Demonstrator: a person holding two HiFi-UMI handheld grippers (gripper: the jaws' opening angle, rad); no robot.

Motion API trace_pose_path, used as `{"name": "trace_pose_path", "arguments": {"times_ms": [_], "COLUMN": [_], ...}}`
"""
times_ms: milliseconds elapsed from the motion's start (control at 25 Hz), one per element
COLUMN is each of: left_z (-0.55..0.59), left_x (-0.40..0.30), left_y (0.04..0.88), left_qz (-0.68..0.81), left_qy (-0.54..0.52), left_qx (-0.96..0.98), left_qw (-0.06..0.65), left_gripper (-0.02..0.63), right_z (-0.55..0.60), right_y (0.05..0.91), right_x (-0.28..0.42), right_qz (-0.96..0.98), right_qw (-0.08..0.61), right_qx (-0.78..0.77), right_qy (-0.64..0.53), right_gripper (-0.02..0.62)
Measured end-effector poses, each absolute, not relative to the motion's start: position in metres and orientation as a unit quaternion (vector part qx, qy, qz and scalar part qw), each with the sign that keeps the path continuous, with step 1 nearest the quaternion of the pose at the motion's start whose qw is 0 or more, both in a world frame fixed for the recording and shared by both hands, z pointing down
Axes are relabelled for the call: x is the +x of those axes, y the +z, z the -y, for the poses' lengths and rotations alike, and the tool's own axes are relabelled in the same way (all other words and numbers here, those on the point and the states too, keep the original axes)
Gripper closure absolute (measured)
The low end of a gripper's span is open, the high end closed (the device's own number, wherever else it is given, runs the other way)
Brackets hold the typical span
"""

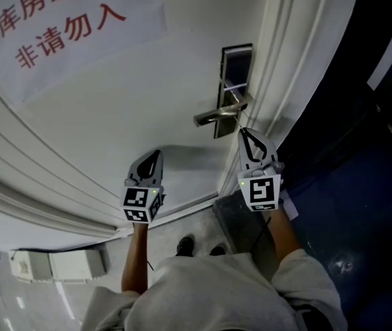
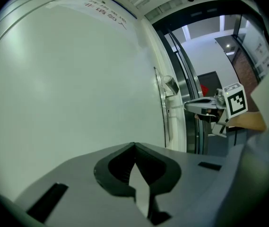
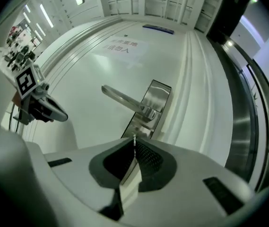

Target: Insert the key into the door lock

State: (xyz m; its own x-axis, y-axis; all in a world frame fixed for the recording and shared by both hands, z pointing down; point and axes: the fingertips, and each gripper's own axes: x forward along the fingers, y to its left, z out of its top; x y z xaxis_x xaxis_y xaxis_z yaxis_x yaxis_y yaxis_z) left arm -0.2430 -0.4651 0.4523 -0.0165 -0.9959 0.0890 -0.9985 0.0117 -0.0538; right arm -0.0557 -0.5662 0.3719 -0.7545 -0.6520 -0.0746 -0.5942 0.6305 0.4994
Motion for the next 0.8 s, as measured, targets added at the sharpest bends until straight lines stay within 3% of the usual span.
{"name": "trace_pose_path", "arguments": {"times_ms": [400,800], "left_z": [0.473,0.473], "left_x": [-0.236,-0.241], "left_y": [0.454,0.457], "left_qz": [0.702,0.707], "left_qy": [0.05,0.05], "left_qx": [0.711,0.705], "left_qw": [0.014,0.018], "left_gripper": [0.589,0.589], "right_z": [0.563,0.567], "right_y": [0.38,0.394], "right_x": [-0.065,-0.067], "right_qz": [0.791,0.717], "right_qw": [0.176,0.221], "right_qx": [0.298,0.265], "right_qy": [-0.505,-0.605], "right_gripper": [0.565,0.566]}}
